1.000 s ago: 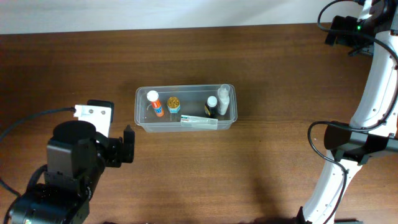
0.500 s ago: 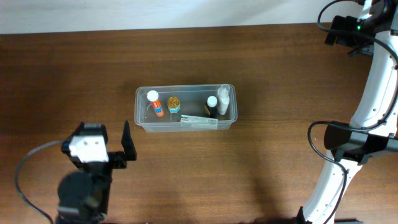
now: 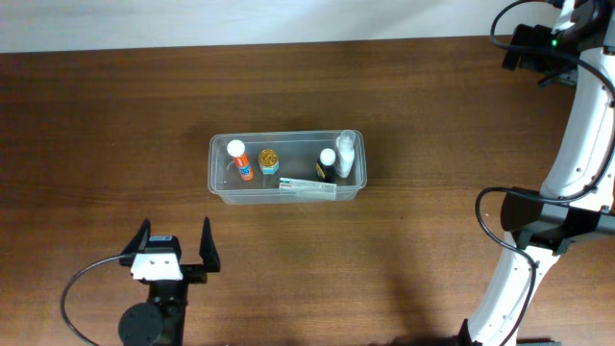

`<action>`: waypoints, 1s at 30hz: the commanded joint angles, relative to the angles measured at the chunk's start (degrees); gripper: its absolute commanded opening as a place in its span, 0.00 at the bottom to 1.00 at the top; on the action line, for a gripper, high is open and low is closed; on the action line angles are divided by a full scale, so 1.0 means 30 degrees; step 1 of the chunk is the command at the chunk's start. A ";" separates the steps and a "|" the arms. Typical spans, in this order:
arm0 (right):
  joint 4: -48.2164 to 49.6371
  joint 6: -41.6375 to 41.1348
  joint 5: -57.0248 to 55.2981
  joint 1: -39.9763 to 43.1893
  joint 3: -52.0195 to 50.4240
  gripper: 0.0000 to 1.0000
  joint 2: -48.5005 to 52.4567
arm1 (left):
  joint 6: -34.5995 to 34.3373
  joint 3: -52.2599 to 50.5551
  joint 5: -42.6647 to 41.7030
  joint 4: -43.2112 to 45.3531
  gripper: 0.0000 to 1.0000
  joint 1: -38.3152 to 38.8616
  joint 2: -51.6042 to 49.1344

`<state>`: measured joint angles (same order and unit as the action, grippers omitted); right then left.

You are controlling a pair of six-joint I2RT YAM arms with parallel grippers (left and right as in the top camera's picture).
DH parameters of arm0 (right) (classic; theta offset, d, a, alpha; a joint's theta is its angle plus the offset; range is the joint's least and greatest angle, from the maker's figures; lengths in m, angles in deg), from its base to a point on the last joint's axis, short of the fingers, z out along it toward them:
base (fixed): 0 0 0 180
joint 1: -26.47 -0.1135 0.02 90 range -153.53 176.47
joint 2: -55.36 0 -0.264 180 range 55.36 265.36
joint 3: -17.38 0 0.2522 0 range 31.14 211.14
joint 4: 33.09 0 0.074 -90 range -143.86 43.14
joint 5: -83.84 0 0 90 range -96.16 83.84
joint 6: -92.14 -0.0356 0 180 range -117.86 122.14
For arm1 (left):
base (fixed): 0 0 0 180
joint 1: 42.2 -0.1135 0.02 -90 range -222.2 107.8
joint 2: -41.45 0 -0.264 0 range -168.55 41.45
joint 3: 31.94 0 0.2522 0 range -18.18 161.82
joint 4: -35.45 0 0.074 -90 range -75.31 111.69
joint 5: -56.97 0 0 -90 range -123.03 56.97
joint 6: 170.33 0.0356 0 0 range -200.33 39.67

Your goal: Pack container

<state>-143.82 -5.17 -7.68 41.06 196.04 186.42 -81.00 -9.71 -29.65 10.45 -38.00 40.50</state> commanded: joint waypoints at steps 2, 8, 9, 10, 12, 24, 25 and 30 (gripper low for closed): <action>-0.0117 -0.0095 -0.0168 0.0022 0.0299 0.98 -0.0459 | 0.0080 -0.0925 -0.0270 0.0182 0.99 -0.0262 0.0226; -0.0117 -0.0087 -0.0168 0.0022 0.0299 0.98 -0.0459 | 0.0073 -0.1829 -0.0219 0.0415 0.99 -0.0750 0.0226; -0.0117 -0.0095 -0.0168 0.0022 0.0299 0.98 -0.0459 | 0.0073 -0.1836 -0.0226 0.0415 0.99 -0.0809 0.0226; -0.0117 -0.0095 -0.0168 0.0022 0.0299 0.98 -0.0459 | 0.0073 -0.1836 -0.0219 0.0415 0.99 -0.0838 0.0226; -0.0117 -0.0095 -0.0168 0.0022 0.0299 0.98 -0.0459 | 0.0087 -0.1836 -0.0211 0.0401 0.99 -0.0860 0.0226; -0.0117 -0.0095 -0.0168 0.0022 0.0299 0.98 -0.0459 | 0.0080 -0.1829 -0.0219 0.0415 0.99 -0.0838 0.0219; -0.0117 -0.0087 -0.0168 0.0022 0.0299 0.98 -0.0459 | 0.0080 -0.1836 -0.0219 0.0415 0.99 -0.0838 0.0219; -0.0117 -0.0087 -0.0168 0.0022 0.0299 0.98 -0.0459 | 0.0080 -0.1829 -0.0219 0.0415 0.99 -0.0838 0.0219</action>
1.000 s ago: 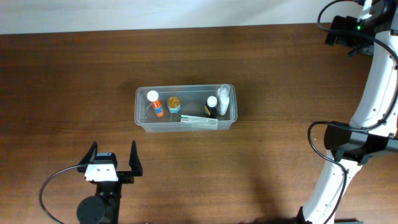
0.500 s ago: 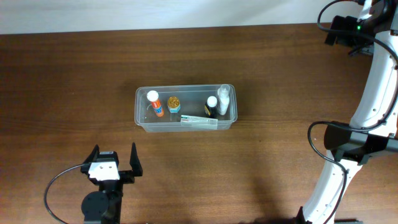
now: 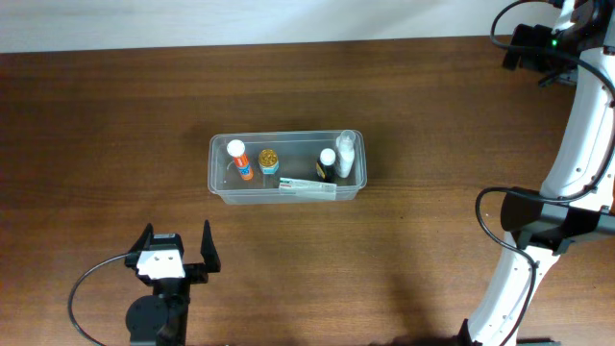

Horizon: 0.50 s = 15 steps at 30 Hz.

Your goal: Pack container

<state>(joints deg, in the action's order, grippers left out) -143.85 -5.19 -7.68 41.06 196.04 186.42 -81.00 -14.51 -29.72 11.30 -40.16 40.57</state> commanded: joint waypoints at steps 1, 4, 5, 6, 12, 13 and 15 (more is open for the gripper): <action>-0.0102 -0.0087 -0.0168 0.0022 0.0299 0.98 -0.0459 | 0.0080 -0.0226 -0.0197 0.0131 0.99 -0.0117 0.0197; -0.0109 -0.0087 -0.0168 0.0022 0.0299 0.98 -0.0459 | 0.0080 -0.0226 -0.0197 0.0131 0.99 -0.0117 0.0197; -0.0109 -0.0080 -0.0168 0.0022 0.0299 0.98 -0.0459 | 0.0080 -0.0226 -0.0197 0.0131 0.99 -0.0117 0.0197; -0.0109 -0.0080 -0.0168 0.0022 0.0299 0.98 -0.0459 | 0.0080 -0.0233 -0.0197 0.0131 0.99 -0.0117 0.0197; -0.0102 -0.0087 -0.0168 -0.0015 0.0299 0.98 -0.0452 | 0.0080 -0.0233 -0.0197 0.0131 0.99 -0.0117 0.0197; -0.0109 -0.0087 -0.0168 -0.0138 0.0299 0.98 -0.0452 | 0.0080 -0.0226 -0.0197 0.0131 0.99 -0.0117 0.0197; -0.0109 -0.0087 -0.0175 -0.0641 0.0291 0.98 -0.0386 | 0.0080 -0.0233 -0.0197 0.0131 0.99 -0.0117 0.0197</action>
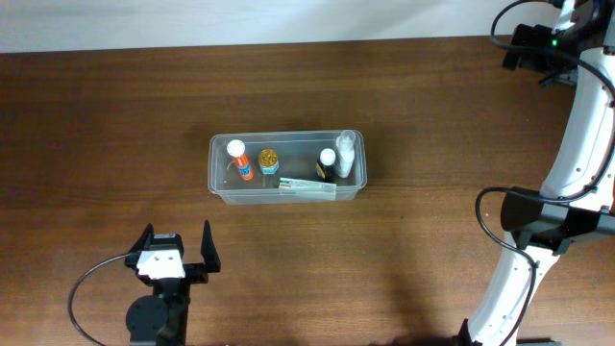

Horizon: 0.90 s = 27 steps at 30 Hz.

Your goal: Pack container

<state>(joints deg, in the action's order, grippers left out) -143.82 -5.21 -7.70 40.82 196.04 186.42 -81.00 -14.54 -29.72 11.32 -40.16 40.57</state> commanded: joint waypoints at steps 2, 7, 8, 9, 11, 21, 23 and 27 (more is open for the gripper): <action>-0.0117 -0.0073 -0.0168 -0.1384 0.0291 0.98 -0.0386 | 0.0080 -0.0219 -0.0197 0.0124 0.99 -0.0117 0.0197; -0.0117 -0.0080 -0.0160 -0.4794 0.0291 0.98 -0.0393 | 0.0080 -0.0226 -0.0197 0.0124 0.99 -0.0117 0.0197; -0.0117 -0.0080 -0.0160 -0.5326 0.0291 0.98 -0.0393 | 0.0080 -0.0219 -0.0197 0.0124 0.99 -0.0117 0.0197; -0.0109 -0.0080 -0.0160 -0.5778 0.0291 0.98 -0.0393 | 0.0080 -0.0219 -0.0197 0.0124 0.99 -0.0117 0.0197; -0.0109 -0.0058 -0.0648 -0.6834 0.0291 0.98 -0.0401 | 0.0080 -0.0219 -0.0197 0.0124 0.99 -0.0117 0.0197; -0.0117 0.0437 -0.2310 -1.0367 0.0291 0.98 -0.1734 | 0.0080 -0.0219 -0.0197 0.0124 0.99 -0.0117 0.0197; 0.0051 0.0437 -0.2433 -1.0586 0.0291 0.98 -0.2331 | 0.0080 -0.0219 -0.0197 0.0124 0.99 -0.0117 0.0197; 0.1851 0.0452 -0.2812 -1.0783 0.0284 0.98 -0.3687 | 0.0080 -0.0219 -0.0197 0.0124 0.99 -0.0117 0.0197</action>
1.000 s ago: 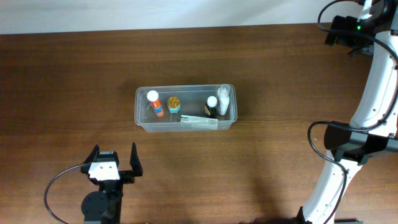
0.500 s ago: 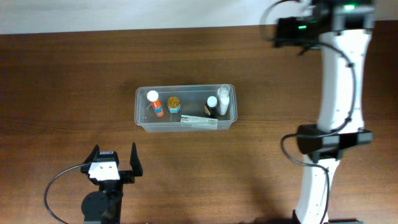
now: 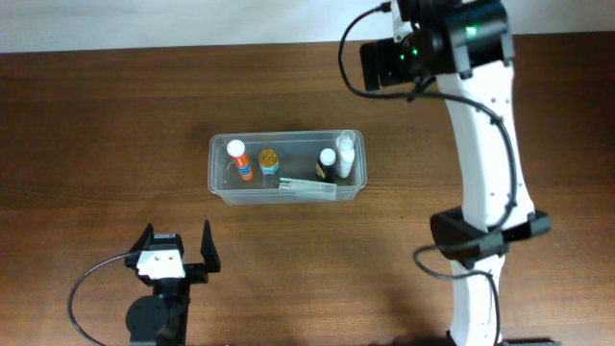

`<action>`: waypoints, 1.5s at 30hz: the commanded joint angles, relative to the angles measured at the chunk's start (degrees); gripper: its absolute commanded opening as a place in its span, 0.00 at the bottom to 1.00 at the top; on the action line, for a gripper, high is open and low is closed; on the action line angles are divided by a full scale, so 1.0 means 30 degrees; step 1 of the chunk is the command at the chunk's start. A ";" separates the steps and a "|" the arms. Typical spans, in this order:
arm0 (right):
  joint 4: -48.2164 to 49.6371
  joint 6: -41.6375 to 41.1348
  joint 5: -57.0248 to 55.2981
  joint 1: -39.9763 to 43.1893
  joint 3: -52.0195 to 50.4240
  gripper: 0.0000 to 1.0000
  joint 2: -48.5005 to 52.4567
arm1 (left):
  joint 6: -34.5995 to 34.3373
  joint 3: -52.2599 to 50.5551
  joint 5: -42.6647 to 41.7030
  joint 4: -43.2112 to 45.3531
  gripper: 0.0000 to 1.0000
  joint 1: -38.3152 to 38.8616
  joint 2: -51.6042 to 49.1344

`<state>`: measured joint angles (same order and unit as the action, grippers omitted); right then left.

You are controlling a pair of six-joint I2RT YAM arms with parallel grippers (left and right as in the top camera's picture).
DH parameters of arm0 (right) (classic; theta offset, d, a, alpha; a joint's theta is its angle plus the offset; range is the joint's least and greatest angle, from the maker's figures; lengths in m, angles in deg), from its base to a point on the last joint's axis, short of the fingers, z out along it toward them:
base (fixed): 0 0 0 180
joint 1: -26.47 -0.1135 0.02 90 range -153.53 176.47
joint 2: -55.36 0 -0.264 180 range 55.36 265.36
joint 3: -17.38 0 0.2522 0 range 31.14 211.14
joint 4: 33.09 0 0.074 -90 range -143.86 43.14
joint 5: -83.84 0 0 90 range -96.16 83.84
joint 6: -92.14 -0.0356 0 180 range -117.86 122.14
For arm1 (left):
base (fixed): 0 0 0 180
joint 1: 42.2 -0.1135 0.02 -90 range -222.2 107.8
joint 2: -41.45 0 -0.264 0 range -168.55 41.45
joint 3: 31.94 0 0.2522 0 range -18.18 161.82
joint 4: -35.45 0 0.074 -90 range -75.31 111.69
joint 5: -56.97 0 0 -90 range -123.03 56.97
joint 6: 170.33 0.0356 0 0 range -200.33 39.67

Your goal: Pack container

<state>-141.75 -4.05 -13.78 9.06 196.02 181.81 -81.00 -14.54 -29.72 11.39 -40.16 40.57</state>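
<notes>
A clear plastic container [image 3: 219, 185] stands in the middle of the table. Inside it are an orange bottle with a white cap [image 3: 240, 160], a small gold-lidded jar [image 3: 268, 160], a dark bottle with a white cap [image 3: 327, 166], a clear bottle [image 3: 345, 152] and a flat tube [image 3: 309, 188] along the front wall. My left gripper [image 3: 176, 243] is open near the front left, well short of the container, holding nothing. The right arm's wrist [image 3: 389, 60] hangs over the far side, behind the container's right end; its fingers are hidden.
The right arm's white links [image 3: 485, 144] run from the front edge up across the table's right part. A black cable [image 3: 91, 288] loops beside the left arm. Bare wooden table [image 3: 115, 125] surrounds the container.
The right arm has swung from the far right corner to the left; its wrist now sits behind the container's right end. The left gripper and the container's contents have not moved.
At first the left gripper stood open at the front left and the right arm at the far right corner. The left gripper then sat slightly nearer the front edge and stayed there. Now the right arm stands behind the container.
</notes>
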 commanded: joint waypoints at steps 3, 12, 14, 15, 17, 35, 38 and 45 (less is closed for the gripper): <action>0.3184 0.0066 -0.0787 -0.0197 0.0058 0.98 -0.3060 | 0.0080 -0.0219 -0.0197 0.0102 0.99 -0.0117 0.0197; 1.3034 0.3082 -0.0699 -0.0197 -0.8284 0.98 -0.8109 | 0.0080 -0.0219 -0.0197 0.0102 0.99 -0.0117 0.0197; 1.5008 0.3504 -0.0692 -0.0197 -1.0761 0.98 -0.9377 | 0.0080 -0.0219 -0.0197 0.0102 0.99 -0.0117 0.0197; 1.6218 0.3519 -0.0707 -0.0175 -1.2415 0.98 -1.0214 | 0.0080 -0.0219 -0.0197 0.0102 0.99 -0.0117 0.0197; 1.8345 0.3563 -0.0692 -0.0036 -1.5336 0.98 -1.1723 | 0.0080 -0.0219 -0.0197 0.0102 0.99 -0.0117 0.0197; 3.1277 0.3555 0.2878 0.2608 -3.8118 0.98 -2.5828 | 0.0080 -0.0219 -0.0197 0.0102 0.99 -0.0117 0.0197; 3.1875 0.3555 0.3774 0.3228 -4.0581 0.98 -2.8064 | 0.0080 -0.0219 -0.0197 0.0102 0.99 -0.0117 0.0197; 3.2436 0.3475 0.4568 0.3832 -4.6155 0.98 -3.3820 | 0.0080 -0.0219 -0.0197 0.0102 0.99 -0.0117 0.0197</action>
<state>-44.88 6.63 -2.55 19.97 62.38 85.73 -81.00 -14.54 -29.70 11.61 -40.16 40.66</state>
